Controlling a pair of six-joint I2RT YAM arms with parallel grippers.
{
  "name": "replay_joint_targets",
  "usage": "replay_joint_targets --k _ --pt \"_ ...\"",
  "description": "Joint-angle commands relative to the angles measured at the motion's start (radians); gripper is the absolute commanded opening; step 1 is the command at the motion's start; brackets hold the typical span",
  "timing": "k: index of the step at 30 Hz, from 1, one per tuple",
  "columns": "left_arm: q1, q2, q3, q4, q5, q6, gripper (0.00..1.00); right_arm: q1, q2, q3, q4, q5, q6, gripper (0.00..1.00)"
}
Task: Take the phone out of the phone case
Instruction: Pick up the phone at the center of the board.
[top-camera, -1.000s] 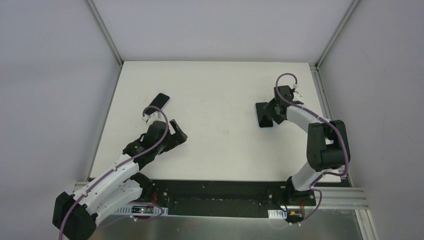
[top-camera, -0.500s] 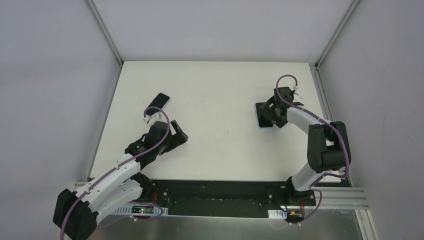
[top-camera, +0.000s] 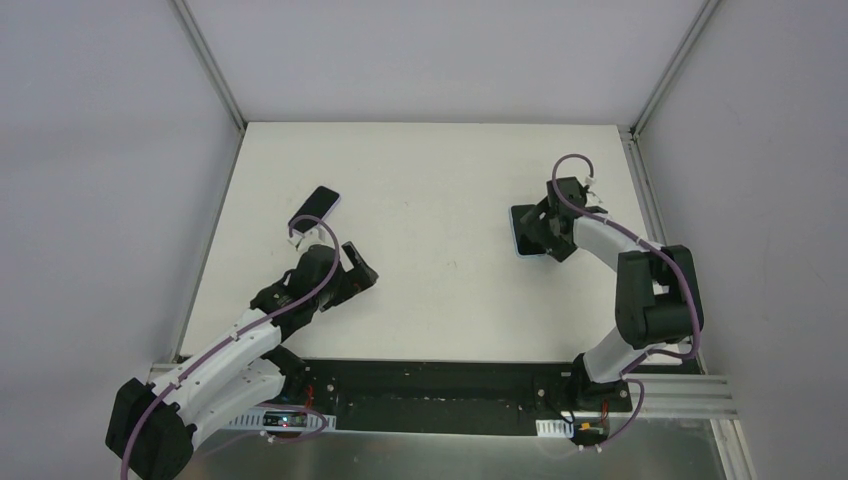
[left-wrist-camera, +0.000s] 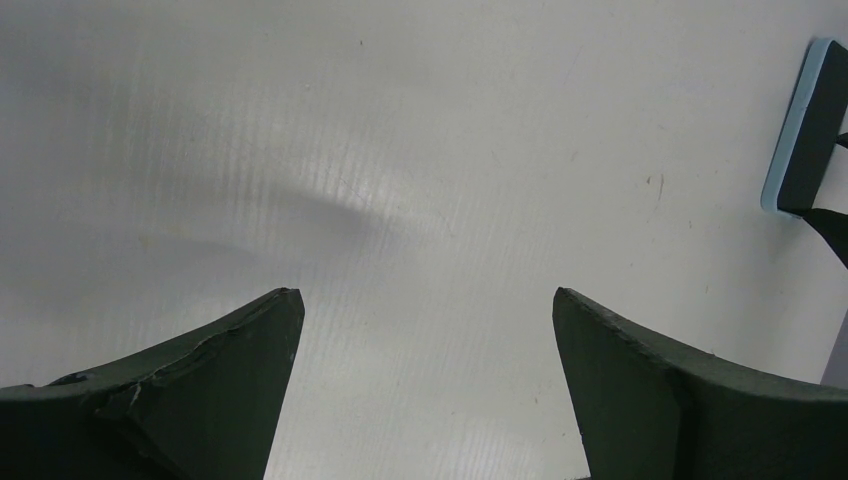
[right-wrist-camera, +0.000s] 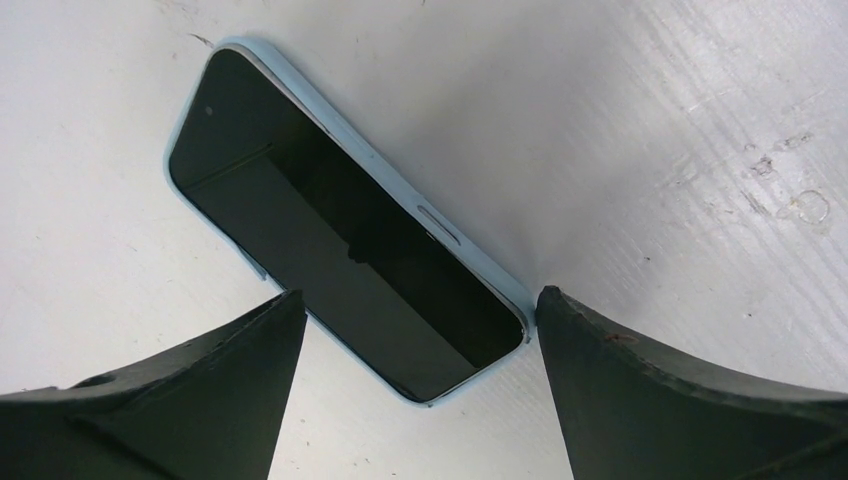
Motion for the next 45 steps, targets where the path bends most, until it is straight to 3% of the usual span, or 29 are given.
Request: replay_joint_targets --k 1,19,25,31,39,45 --pt "0.002 0.002 -0.002 0.037 0.030 -0.003 1.00 0.039 0.009 -0.005 -0.006 -0.025 0.005 0.88" --pt "0.002 -0.027 -0.026 0.074 0.058 0.000 1.00 0.183 -0.015 -0.003 -0.083 0.097 -0.085 0.89" --pt "0.002 -0.007 -0.015 0.077 0.066 0.000 1.00 0.188 -0.049 0.033 -0.133 0.166 -0.136 0.99" --pt "0.002 -0.007 -0.010 0.077 0.066 0.006 1.00 0.183 -0.085 0.066 -0.159 0.251 -0.186 0.99" --pt "0.002 -0.014 -0.013 0.078 0.072 0.007 1.00 0.034 -0.047 0.109 -0.101 0.039 -0.137 0.99" --pt "0.002 -0.032 -0.028 0.078 0.071 0.000 1.00 0.027 0.051 0.193 -0.117 -0.008 -0.139 0.99"
